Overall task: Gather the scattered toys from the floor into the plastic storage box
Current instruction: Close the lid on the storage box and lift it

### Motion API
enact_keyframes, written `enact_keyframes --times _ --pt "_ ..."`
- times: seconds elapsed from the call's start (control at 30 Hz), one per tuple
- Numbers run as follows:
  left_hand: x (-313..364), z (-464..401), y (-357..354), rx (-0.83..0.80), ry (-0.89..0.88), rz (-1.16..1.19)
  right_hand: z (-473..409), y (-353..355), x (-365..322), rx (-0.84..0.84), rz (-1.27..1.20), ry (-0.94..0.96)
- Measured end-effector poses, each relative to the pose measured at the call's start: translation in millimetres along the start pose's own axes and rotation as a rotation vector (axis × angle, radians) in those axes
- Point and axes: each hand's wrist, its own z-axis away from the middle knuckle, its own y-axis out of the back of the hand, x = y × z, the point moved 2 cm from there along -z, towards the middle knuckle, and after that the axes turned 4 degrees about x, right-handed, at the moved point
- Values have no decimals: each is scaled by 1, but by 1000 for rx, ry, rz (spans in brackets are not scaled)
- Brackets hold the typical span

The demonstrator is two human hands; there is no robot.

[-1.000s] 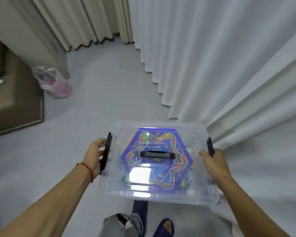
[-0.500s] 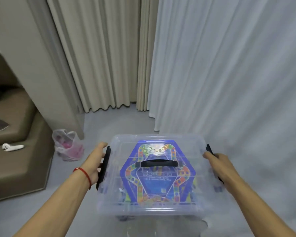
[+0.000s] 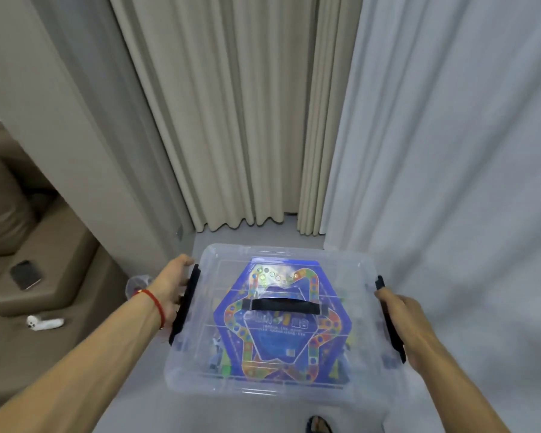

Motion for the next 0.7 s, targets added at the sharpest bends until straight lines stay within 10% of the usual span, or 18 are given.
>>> enact_keyframes --times 0.7 --pt "326 -361 23 79 128 363 -415 -356 -403 -194 397 204"
